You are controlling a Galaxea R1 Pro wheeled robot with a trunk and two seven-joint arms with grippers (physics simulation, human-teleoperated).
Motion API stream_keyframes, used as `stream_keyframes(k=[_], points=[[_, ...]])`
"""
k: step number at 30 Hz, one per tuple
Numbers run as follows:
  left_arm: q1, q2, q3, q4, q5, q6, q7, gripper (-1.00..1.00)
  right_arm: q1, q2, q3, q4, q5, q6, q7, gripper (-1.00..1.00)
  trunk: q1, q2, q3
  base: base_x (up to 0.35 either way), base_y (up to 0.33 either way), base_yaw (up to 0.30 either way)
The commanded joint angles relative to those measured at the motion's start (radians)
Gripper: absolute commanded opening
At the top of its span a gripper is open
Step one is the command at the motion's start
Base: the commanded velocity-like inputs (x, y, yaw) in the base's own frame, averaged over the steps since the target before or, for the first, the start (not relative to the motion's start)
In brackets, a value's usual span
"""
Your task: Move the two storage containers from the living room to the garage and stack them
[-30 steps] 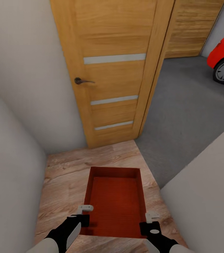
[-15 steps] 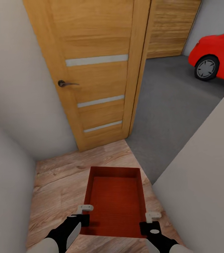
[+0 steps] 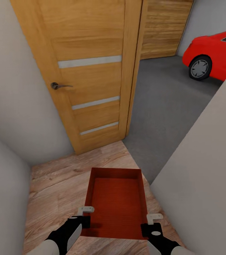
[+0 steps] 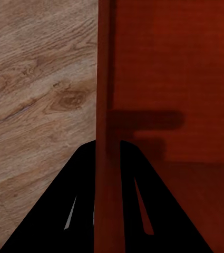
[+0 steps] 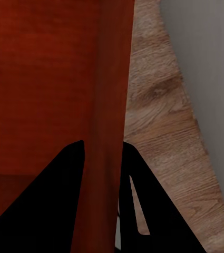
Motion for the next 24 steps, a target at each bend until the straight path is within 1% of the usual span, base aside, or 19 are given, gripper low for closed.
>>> stream_keyframes(k=[1,6,20,24], points=[[0.0,0.002,-0.044,-0.005,0.019,-0.006,0.009,-1.0,0.0,-0.017,0.005,-0.001,-0.033,0.007,-0.002,-1.0,0.001,-0.002,-0.002,0.098,0.014,-0.003],[-0.001,0.002,-0.044,-0.004,0.018,-0.005,0.008,-1.0,0.0,-0.017,0.005,-0.001,-0.033,0.008,-0.002,-1.0,0.001,-0.002,-0.002,0.232,0.108,-0.001],[-0.001,0.002,-0.044,-0.004,0.017,-0.005,0.008,-1.0,0.0,-0.017,0.005,-0.001,-0.034,0.007,0.0,-1.0,0.001,-0.002,-0.002,0.289,0.151,0.0],[-0.001,0.002,-0.044,-0.004,0.017,-0.008,0.008,-1.0,0.0,-0.018,0.005,-0.001,-0.034,0.007,0.0,-1.0,0.001,-0.002,-0.002,0.191,0.048,0.0]])
